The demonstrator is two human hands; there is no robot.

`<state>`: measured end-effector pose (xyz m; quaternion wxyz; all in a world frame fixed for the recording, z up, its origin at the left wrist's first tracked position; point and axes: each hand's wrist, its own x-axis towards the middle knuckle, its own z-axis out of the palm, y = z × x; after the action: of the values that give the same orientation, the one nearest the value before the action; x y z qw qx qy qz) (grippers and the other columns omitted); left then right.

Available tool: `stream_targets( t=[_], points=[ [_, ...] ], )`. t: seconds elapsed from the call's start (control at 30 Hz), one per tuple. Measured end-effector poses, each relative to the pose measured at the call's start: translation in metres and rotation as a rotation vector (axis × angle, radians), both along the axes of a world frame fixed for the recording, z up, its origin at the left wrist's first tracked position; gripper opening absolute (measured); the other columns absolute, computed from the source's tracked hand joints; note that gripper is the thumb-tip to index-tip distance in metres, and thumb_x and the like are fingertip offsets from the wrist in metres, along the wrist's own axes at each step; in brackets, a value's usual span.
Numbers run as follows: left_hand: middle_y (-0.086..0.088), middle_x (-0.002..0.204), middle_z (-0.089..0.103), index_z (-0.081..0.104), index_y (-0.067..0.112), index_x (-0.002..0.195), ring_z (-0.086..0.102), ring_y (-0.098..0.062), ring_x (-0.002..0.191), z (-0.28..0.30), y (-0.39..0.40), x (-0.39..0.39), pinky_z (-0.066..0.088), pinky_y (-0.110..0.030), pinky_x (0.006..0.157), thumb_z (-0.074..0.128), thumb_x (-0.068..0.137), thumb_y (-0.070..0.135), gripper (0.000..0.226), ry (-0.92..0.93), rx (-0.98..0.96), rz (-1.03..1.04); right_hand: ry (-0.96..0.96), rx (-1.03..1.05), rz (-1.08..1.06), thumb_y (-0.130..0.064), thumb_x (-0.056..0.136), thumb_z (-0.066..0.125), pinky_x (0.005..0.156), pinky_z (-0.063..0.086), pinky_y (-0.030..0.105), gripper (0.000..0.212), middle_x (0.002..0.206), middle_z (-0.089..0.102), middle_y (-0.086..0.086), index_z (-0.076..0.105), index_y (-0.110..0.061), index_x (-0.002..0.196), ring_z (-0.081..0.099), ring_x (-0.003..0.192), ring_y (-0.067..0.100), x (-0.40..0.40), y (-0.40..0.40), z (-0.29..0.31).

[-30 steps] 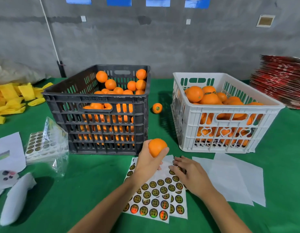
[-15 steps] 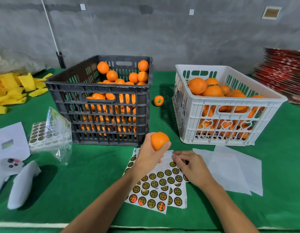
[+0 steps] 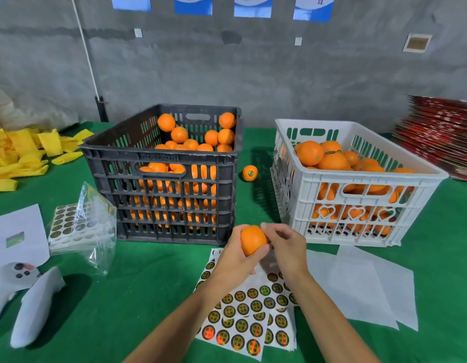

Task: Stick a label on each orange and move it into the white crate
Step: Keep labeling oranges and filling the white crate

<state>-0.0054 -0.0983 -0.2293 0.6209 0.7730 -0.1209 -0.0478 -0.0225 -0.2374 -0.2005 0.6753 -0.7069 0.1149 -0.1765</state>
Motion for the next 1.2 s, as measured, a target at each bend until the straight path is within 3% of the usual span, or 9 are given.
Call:
stream_targets(
  t=[0.2,0.37,0.5,0.63,0.77,0.9,1.0,1.13,1.2],
  points=[
    [-0.001,0.120,0.060,0.040,0.042,0.136,0.072,-0.014,0.085,-0.010,0.000,0.007,0.060,-0.026,0.062,0.080,0.089,0.031,0.062,-0.031,-0.023,0.075,-0.142,-0.212,0.056,-0.046,0.093,0.070,0.092,0.051,0.015,0.022,0.112,0.073,-0.020,0.080,-0.034,0.108,0.065,0.109,-0.002,-0.017,0.012,-0.011],
    [0.015,0.124,0.059,0.045,0.051,0.123,0.061,0.001,0.106,0.001,0.000,0.008,0.050,-0.006,0.074,0.089,0.079,0.028,0.066,-0.067,-0.017,0.140,-0.155,-0.411,0.038,-0.043,0.107,0.038,0.112,0.045,0.033,0.042,0.132,0.065,-0.014,0.071,-0.027,0.129,0.054,0.127,-0.001,-0.022,0.017,-0.005],
    [0.010,0.128,0.058,0.046,0.045,0.132,0.061,-0.009,0.114,0.040,-0.003,0.022,0.057,-0.022,0.088,0.091,0.076,0.024,0.075,-0.150,-0.004,0.147,-0.240,-0.450,0.067,-0.038,0.111,0.035,0.115,0.043,0.035,0.041,0.141,0.060,-0.016,0.062,-0.029,0.140,0.049,0.135,-0.002,-0.015,0.012,0.027],
    [0.009,0.145,0.048,0.037,0.037,0.151,0.053,-0.012,0.127,0.107,-0.016,0.044,0.051,-0.032,0.105,0.081,0.086,0.020,0.081,-0.330,0.105,0.082,-0.310,-0.578,0.012,-0.049,0.105,0.044,0.116,0.043,0.036,0.054,0.153,0.050,-0.011,0.046,-0.026,0.154,0.046,0.140,0.006,0.002,-0.005,0.085],
    [0.008,0.158,0.036,0.024,0.037,0.158,0.043,-0.012,0.138,0.168,-0.050,0.062,0.042,-0.031,0.112,0.067,0.093,0.009,0.083,-0.519,0.190,-0.011,-0.354,-0.661,-0.061,-0.056,0.093,0.064,0.107,0.048,0.027,0.070,0.145,0.053,-0.013,0.042,-0.027,0.153,0.051,0.130,0.004,0.015,-0.040,0.145],
    [-0.008,0.152,0.050,0.017,0.037,0.163,0.058,-0.027,0.128,0.221,-0.106,0.077,0.053,-0.045,0.105,0.060,0.096,0.003,0.088,-0.536,0.223,-0.159,-0.382,-0.786,-0.307,-0.042,0.102,0.059,0.101,0.050,0.040,0.051,0.131,0.060,0.001,0.046,-0.018,0.145,0.055,0.125,0.023,0.024,-0.079,0.182],
    [-0.008,0.152,0.049,0.015,0.037,0.164,0.056,-0.030,0.129,0.242,-0.135,0.082,0.049,-0.046,0.107,0.052,0.102,0.011,0.076,-0.633,0.427,-0.227,-0.308,-0.849,-0.421,-0.031,0.107,0.050,0.123,0.030,0.045,0.050,0.161,0.039,0.007,0.043,-0.016,0.154,0.033,0.150,0.025,0.028,-0.097,0.193],
    [0.000,0.165,0.033,0.028,0.026,0.161,0.038,-0.025,0.147,0.256,-0.127,0.102,0.032,-0.039,0.119,0.044,0.106,0.016,0.057,-0.689,0.505,-0.131,-0.301,-0.942,-0.304,-0.025,0.107,0.049,0.127,0.021,0.039,0.044,0.159,0.043,0.007,0.052,-0.013,0.149,0.032,0.151,0.021,0.039,-0.089,0.195],
    [-0.004,0.162,0.035,0.034,0.021,0.158,0.041,-0.028,0.145,0.263,-0.101,0.123,0.036,-0.041,0.117,0.052,0.104,0.019,0.057,-0.691,0.621,-0.029,-0.353,-0.913,-0.198,-0.021,0.107,0.050,0.124,0.024,0.030,0.039,0.152,0.052,0.005,0.057,-0.011,0.144,0.041,0.146,0.020,0.047,-0.069,0.196]
  ],
)
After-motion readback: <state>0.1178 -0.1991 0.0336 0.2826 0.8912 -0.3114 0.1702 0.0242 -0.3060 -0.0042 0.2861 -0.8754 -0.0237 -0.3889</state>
